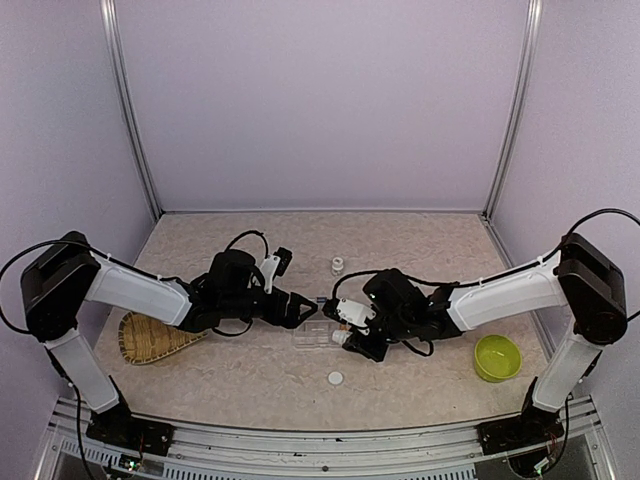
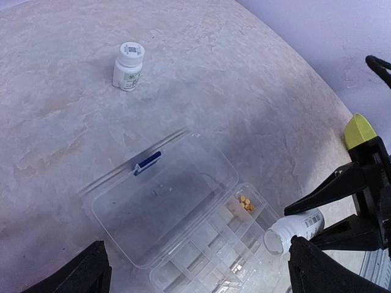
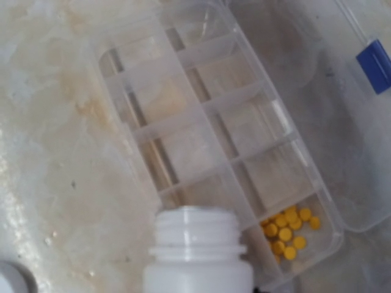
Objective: Sort the pills into containers
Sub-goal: Pour the pill into the compartment of the pill container.
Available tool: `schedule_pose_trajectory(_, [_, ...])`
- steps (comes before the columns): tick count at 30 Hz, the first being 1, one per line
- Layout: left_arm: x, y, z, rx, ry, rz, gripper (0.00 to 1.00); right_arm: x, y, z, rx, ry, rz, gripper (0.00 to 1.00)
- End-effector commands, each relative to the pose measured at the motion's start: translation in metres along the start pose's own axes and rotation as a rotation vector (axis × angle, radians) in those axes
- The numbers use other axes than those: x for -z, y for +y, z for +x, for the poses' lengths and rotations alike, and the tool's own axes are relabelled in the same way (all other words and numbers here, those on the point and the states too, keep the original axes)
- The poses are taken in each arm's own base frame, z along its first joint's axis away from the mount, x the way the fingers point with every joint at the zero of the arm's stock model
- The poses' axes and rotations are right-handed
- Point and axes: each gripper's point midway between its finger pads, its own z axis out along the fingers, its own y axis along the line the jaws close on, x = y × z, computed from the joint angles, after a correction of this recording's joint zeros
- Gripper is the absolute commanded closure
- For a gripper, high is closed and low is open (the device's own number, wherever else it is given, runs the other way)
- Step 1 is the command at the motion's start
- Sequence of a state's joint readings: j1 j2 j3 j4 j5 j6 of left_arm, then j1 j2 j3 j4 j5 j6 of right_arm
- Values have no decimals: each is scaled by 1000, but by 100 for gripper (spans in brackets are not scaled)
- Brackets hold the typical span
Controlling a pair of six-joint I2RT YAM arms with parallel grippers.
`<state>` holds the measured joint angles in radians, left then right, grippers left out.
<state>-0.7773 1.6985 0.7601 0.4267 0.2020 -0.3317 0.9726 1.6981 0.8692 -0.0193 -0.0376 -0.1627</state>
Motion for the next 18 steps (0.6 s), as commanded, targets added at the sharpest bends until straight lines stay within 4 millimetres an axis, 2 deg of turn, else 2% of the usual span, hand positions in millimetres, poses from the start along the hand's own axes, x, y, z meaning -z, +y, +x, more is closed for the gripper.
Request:
schedule_pose_trajectory(1, [-3, 0, -4, -6, -10, 8, 1, 3, 1, -6, 1, 10, 8, 84])
schedule_pose_trajectory(18, [-3, 0, -3, -5, -7, 10, 1, 2, 1, -3, 6, 64, 14, 84])
